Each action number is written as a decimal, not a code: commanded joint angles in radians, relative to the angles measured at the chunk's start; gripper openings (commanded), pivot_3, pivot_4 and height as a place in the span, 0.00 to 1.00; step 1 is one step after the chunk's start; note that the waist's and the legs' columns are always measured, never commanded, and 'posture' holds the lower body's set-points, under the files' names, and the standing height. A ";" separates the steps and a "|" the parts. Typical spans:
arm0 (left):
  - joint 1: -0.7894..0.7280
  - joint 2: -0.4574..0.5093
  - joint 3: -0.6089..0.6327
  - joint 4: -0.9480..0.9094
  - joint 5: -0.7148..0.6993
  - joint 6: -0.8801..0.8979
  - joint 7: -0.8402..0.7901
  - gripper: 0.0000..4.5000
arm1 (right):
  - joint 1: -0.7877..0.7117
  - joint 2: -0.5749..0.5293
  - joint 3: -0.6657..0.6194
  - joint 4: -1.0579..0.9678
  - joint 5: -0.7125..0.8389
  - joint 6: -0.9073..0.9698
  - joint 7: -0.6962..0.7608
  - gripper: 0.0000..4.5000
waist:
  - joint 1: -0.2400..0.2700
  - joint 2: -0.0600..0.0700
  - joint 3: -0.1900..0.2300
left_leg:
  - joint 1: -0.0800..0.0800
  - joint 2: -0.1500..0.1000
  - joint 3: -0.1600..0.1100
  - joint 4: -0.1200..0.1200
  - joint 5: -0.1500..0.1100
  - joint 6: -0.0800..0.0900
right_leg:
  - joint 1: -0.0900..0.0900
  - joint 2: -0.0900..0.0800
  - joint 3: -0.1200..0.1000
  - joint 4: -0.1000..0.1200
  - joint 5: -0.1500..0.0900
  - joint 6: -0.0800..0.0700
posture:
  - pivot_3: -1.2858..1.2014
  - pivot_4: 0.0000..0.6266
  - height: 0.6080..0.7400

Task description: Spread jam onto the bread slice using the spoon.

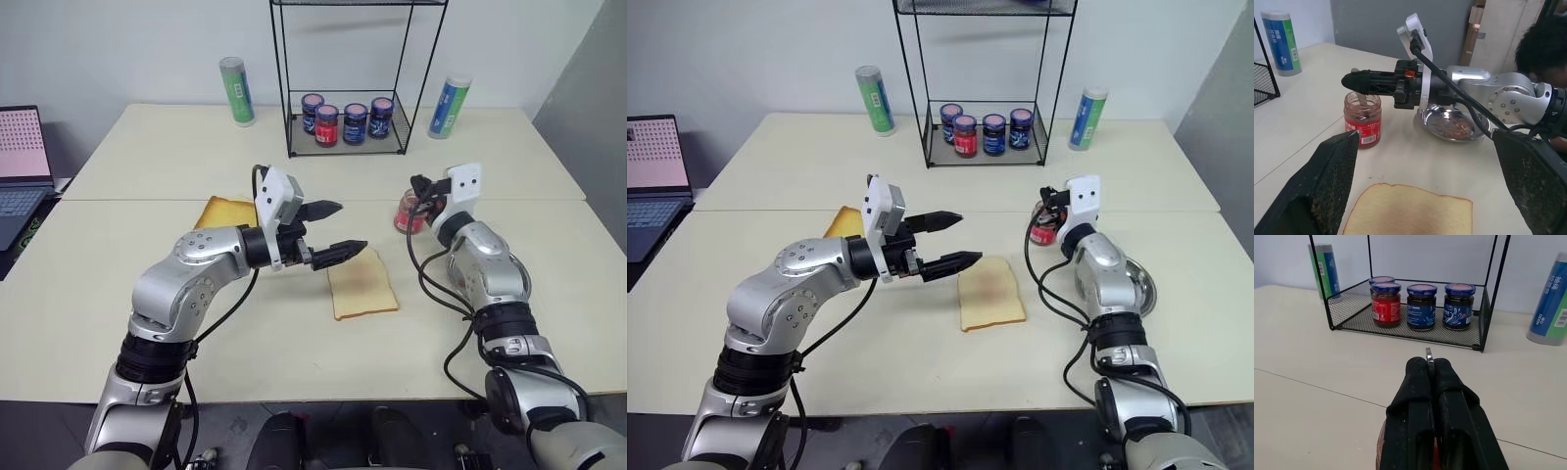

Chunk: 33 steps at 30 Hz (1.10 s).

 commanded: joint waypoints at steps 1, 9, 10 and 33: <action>-0.007 -0.003 0.014 -0.027 -0.001 -0.027 -0.005 1.00 | 0.027 -0.008 0.001 -0.026 -0.003 0.035 0.003 0.01 | 0.000 0.000 0.000 | 0.000 0.000 0.000 0.000 0.000 0.000 | 0.000 0.000 0.000 0.000 0.000 0.000 | 0.52 0.24 1.00; -0.017 -0.003 0.013 -0.011 0.008 -0.040 -0.005 1.00 | -0.008 0.037 -0.123 -0.030 0.120 0.170 -0.078 0.01 | 0.000 0.000 0.000 | 0.001 0.000 0.000 0.000 0.000 0.000 | 0.001 0.000 0.000 0.000 0.000 0.000 | 0.52 0.24 1.00; -0.018 -0.003 0.012 -0.008 0.009 -0.043 -0.005 1.00 | -0.020 0.040 -0.142 -0.025 0.137 0.182 -0.092 0.01 | 0.000 0.000 0.000 | 0.001 0.000 0.000 0.000 0.000 0.000 | 0.001 0.000 0.000 0.000 0.000 0.000 | 0.52 0.24 1.00; -0.035 -0.009 0.011 0.018 0.033 -0.066 -0.005 1.00 | -0.121 0.049 -0.299 -0.059 0.326 0.330 -0.219 0.01 | 0.000 0.000 0.000 | 0.001 0.000 0.000 0.000 0.000 0.000 | 0.001 0.000 0.000 0.000 0.000 0.000 | 0.52 0.24 1.00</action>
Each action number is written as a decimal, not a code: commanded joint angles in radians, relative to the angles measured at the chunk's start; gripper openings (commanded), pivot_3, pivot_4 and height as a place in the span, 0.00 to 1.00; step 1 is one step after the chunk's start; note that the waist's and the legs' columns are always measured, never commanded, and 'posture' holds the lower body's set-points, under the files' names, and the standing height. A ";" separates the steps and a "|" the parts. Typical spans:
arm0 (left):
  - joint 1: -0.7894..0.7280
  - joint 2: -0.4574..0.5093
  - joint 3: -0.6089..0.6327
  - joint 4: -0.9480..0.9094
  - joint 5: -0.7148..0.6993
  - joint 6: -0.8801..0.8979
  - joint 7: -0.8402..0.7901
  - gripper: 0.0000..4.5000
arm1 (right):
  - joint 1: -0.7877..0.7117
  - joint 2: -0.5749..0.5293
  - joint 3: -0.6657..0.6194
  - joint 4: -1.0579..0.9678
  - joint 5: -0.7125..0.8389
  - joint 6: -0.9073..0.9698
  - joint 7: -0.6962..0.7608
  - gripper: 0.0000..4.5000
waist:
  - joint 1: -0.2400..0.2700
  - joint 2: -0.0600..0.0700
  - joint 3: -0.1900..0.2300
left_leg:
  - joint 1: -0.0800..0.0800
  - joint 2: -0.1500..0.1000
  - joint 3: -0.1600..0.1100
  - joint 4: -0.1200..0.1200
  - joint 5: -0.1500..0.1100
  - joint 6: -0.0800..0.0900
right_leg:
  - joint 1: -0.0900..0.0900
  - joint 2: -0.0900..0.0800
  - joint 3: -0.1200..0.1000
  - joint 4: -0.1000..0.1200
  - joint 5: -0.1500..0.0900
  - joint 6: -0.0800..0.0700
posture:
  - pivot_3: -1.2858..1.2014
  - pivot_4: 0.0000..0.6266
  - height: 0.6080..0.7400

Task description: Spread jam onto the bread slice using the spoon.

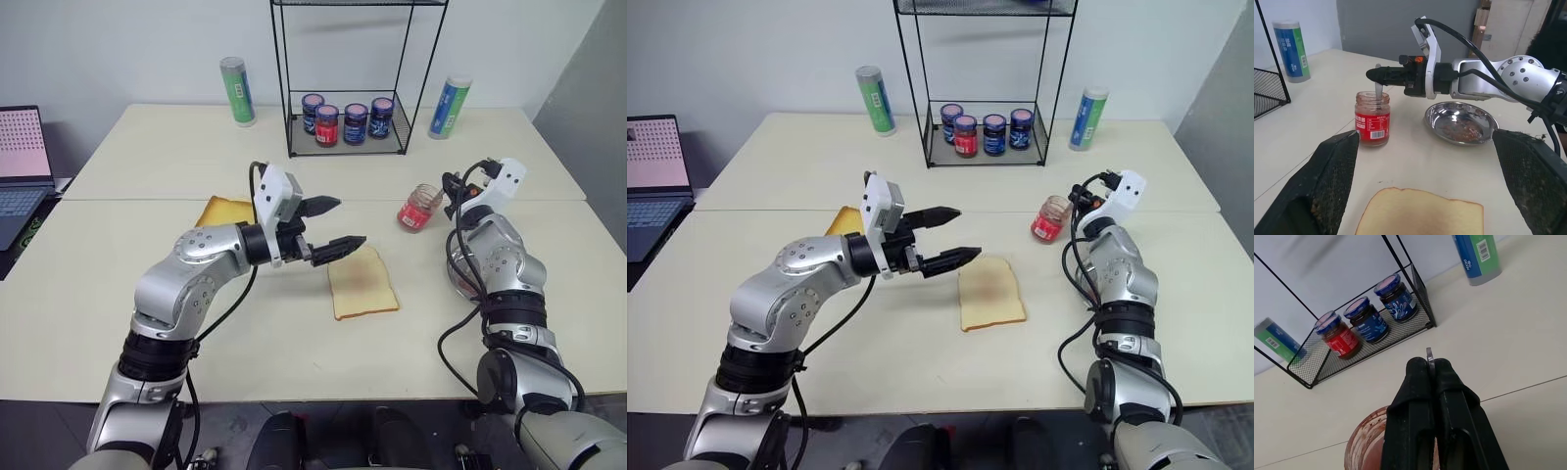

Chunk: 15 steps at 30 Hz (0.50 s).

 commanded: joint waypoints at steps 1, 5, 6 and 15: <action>-0.022 -0.002 0.012 -0.006 0.006 -0.025 -0.005 1.00 | -0.029 -0.003 -0.005 -0.061 0.018 0.000 -0.009 0.01 | 0.000 0.000 0.000 | 0.000 0.000 0.000 0.000 0.000 0.000 | 0.000 0.000 0.000 0.000 0.000 0.000 | 0.52 0.24 1.00; -0.024 -0.002 0.011 0.001 0.015 -0.034 -0.007 1.00 | -0.027 -0.004 -0.003 -0.078 0.020 0.002 -0.017 0.01 | 0.000 0.000 0.000 | 0.000 0.000 0.000 0.000 0.000 0.000 | 0.000 0.000 0.000 0.000 0.000 0.000 | 0.52 0.24 1.00; -0.024 -0.002 0.010 0.002 0.018 -0.036 -0.009 1.00 | -0.027 -0.002 -0.006 -0.084 0.024 0.006 -0.021 0.01 | 0.000 0.000 0.000 | 0.000 0.000 0.000 0.000 0.000 0.000 | 0.000 0.000 0.000 0.000 0.000 0.000 | 0.52 0.24 1.00; -0.020 -0.001 0.008 0.011 0.030 -0.050 -0.014 1.00 | -0.045 0.003 -0.054 -0.121 0.089 0.056 -0.077 0.01 | 0.000 0.000 0.000 | 0.000 0.000 0.000 0.000 0.000 0.000 | 0.000 0.000 0.000 0.000 0.000 0.000 | 0.52 0.24 1.00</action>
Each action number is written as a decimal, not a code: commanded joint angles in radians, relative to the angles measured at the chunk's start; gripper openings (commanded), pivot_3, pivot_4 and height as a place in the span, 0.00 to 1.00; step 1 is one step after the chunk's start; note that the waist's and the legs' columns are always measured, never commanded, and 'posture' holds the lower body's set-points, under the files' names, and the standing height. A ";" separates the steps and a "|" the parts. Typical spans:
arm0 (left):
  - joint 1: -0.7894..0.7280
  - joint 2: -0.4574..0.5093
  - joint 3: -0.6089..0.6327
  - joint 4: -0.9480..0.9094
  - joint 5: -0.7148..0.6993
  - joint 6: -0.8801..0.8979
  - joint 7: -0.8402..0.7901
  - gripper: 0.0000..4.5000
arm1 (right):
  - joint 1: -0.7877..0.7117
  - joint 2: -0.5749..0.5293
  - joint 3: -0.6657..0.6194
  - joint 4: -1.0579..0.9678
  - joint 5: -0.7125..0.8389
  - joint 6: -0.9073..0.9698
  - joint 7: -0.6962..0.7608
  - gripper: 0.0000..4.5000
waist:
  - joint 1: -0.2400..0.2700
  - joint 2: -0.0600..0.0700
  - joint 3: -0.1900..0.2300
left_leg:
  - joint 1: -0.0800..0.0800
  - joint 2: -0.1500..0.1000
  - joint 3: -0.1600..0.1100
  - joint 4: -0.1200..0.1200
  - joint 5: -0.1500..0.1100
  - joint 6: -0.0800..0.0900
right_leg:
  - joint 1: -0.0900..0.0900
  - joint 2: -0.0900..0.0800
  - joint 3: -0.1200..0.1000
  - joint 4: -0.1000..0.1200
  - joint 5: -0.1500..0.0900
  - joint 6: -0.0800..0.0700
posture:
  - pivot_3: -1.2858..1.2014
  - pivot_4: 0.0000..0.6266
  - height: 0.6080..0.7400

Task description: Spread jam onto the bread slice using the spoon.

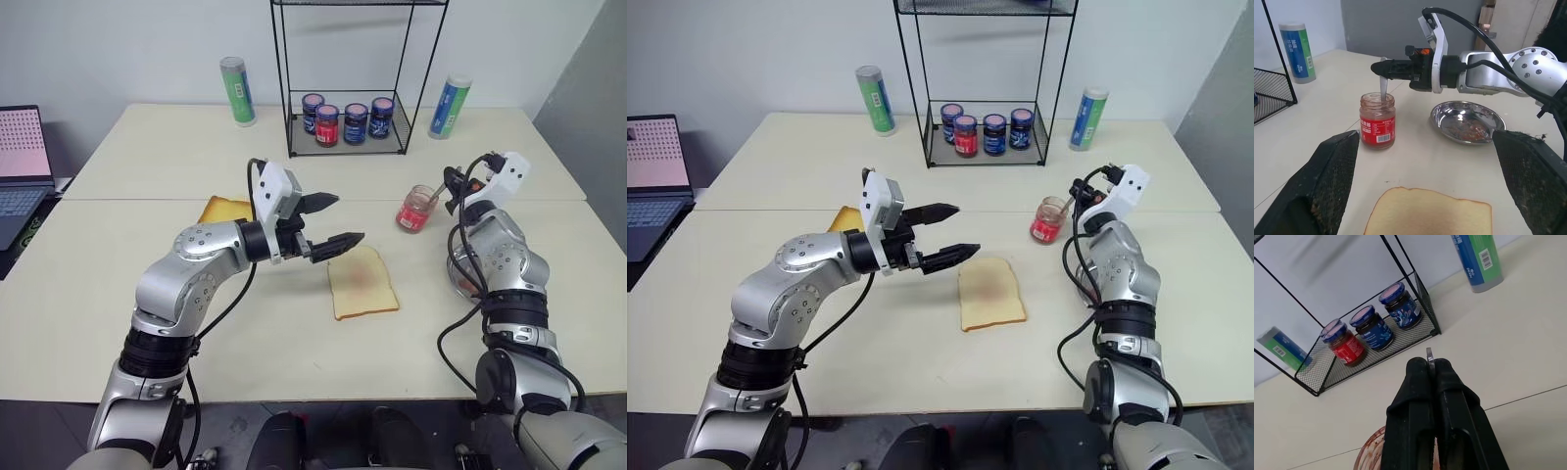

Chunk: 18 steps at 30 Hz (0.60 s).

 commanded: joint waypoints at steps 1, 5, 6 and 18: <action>-0.014 -0.001 0.010 -0.011 0.008 -0.027 -0.005 1.00 | -0.045 -0.008 -0.042 -0.058 0.052 0.023 -0.031 0.01 | 0.000 0.000 0.000 | 0.000 0.000 0.000 0.000 0.000 0.000 | 0.000 0.000 0.000 0.000 0.000 0.000 | 0.52 0.24 1.00; -0.013 -0.004 0.012 -0.011 0.012 -0.027 -0.007 1.00 | -0.059 -0.006 -0.076 -0.057 0.096 0.045 -0.063 0.01 | 0.000 0.000 0.000 | 0.000 0.000 0.000 0.000 0.000 0.000 | 0.000 0.000 0.000 0.000 0.000 0.000 | 0.52 0.24 1.00; -0.012 -0.005 0.012 -0.009 0.015 -0.029 -0.007 1.00 | -0.062 -0.006 -0.083 -0.055 0.105 0.049 -0.069 0.01 | 0.000 0.000 0.000 | 0.000 0.000 0.000 0.000 0.000 0.000 | 0.000 0.000 0.000 0.000 0.000 0.000 | 0.52 0.24 1.00; -0.008 0.005 0.017 -0.001 0.017 -0.036 -0.015 1.00 | -0.085 0.020 -0.181 -0.027 0.233 0.084 -0.163 0.01 | 0.000 0.000 0.000 | 0.000 0.000 0.000 0.000 0.000 0.000 | 0.000 0.000 0.000 0.000 0.000 0.000 | 0.52 0.24 1.00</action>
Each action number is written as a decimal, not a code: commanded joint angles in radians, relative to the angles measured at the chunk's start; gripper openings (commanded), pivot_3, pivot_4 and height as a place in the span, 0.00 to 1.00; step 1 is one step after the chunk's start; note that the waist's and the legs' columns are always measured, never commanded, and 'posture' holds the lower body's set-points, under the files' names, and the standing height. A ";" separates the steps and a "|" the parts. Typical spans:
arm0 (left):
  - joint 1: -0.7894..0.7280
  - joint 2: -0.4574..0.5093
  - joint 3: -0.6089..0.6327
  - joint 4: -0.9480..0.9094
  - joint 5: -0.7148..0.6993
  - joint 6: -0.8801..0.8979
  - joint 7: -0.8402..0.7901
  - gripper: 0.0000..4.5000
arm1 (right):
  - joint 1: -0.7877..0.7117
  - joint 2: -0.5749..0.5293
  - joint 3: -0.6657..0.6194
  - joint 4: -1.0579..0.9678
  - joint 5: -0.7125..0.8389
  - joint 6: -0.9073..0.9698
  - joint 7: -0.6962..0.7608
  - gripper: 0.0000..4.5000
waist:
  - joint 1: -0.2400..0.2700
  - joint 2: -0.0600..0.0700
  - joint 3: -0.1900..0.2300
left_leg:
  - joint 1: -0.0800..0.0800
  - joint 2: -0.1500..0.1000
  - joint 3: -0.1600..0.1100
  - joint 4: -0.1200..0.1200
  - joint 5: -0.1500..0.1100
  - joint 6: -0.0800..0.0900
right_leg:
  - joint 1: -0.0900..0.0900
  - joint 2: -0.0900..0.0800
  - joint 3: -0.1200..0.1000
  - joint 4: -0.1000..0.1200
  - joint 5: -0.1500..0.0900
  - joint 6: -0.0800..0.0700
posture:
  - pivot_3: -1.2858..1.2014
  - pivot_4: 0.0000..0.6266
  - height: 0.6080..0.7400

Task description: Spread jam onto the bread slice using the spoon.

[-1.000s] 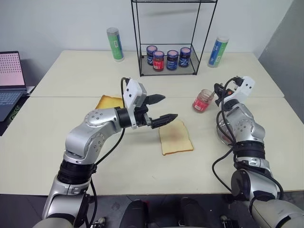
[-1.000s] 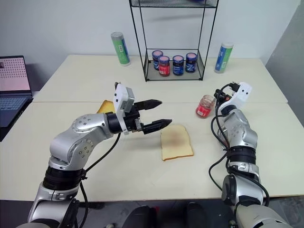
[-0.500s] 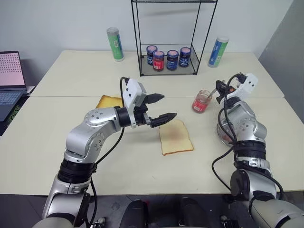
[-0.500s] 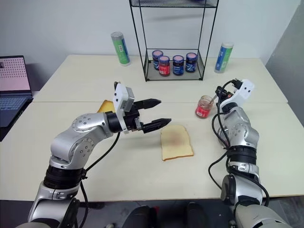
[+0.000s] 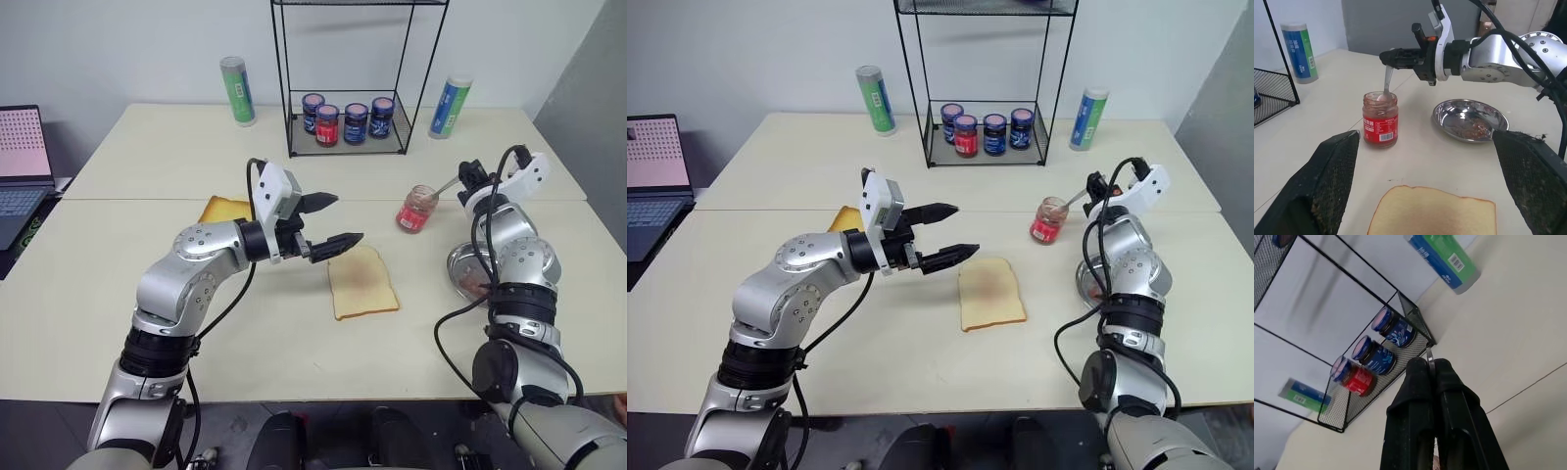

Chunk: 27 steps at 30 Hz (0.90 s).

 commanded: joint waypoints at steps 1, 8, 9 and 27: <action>-0.008 0.006 0.017 -0.014 0.002 -0.019 -0.007 1.00 | -0.029 0.001 -0.022 -0.026 0.042 0.001 -0.019 0.01 | 0.000 0.000 0.000 | 0.000 0.000 0.000 0.000 0.000 0.000 | 0.000 0.000 0.000 0.000 0.000 0.000 | 0.52 0.24 1.00; -0.005 0.008 0.014 -0.019 0.003 -0.019 -0.008 1.00 | -0.033 0.011 -0.045 -0.029 0.092 0.004 -0.052 0.01 | 0.000 0.000 0.000 | 0.000 0.000 0.000 0.000 0.000 0.000 | 0.000 0.000 0.000 0.000 0.000 0.000 | 0.52 0.24 1.00; -0.005 0.008 0.014 -0.020 0.003 -0.019 -0.009 1.00 | -0.034 0.012 -0.049 -0.029 0.099 0.004 -0.056 0.01 | 0.000 0.000 0.000 | 0.000 0.000 0.000 0.000 0.000 0.000 | 0.000 0.000 0.000 0.000 0.000 0.000 | 0.52 0.24 1.00; -0.014 0.006 0.010 -0.013 0.007 -0.020 -0.020 1.00 | -0.003 -0.063 0.243 -0.152 -0.159 -0.100 0.090 0.01 | -0.001 0.000 0.000 | -0.001 0.000 0.000 -0.001 0.000 0.000 | -0.002 0.001 0.000 0.000 0.000 0.000 | 0.52 0.24 1.00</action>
